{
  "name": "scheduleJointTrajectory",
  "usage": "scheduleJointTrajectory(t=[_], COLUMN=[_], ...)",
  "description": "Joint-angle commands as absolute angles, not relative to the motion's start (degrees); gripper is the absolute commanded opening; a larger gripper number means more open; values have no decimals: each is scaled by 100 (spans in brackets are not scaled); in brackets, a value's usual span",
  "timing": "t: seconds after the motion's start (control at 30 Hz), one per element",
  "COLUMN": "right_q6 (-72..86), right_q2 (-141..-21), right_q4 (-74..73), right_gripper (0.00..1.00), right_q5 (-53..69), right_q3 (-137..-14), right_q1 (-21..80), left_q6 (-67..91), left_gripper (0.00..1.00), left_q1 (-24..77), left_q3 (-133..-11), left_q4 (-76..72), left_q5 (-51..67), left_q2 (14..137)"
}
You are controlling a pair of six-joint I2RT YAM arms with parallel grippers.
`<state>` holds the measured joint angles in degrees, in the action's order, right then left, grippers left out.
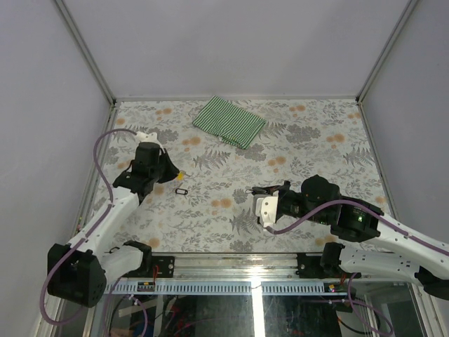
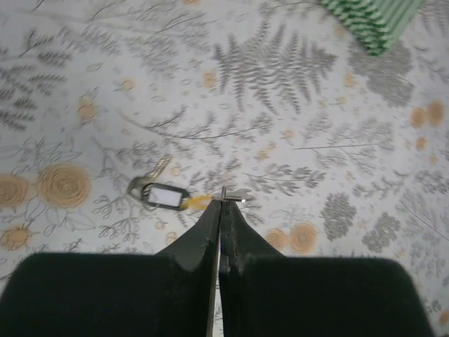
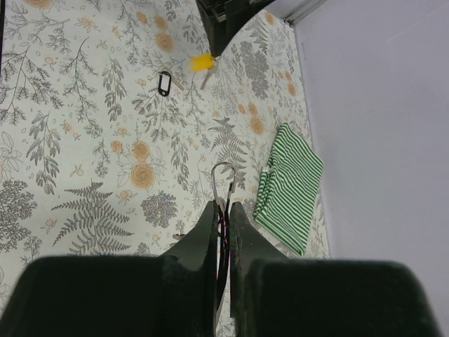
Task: Put the keys on the keyring
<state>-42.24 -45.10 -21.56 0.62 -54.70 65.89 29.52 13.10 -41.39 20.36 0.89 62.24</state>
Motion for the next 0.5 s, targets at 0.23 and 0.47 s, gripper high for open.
scheduleJointTrajectory(t=[0.23, 0.47], right_q6=[-4631, -5878], right_q2=[-4287, -4057], right_q4=[-1484, -696], right_gripper=[0, 0], right_q5=[-49, -244], right_q3=[-5439, -4970], right_q1=[6606, 6605], left_q6=[1227, 1371], left_gripper=[0, 0], left_q1=[2985, 3697], left_q3=[-6333, -7448], left_q4=[3453, 3924], left_q5=[1282, 2070], left_q2=[6347, 6662])
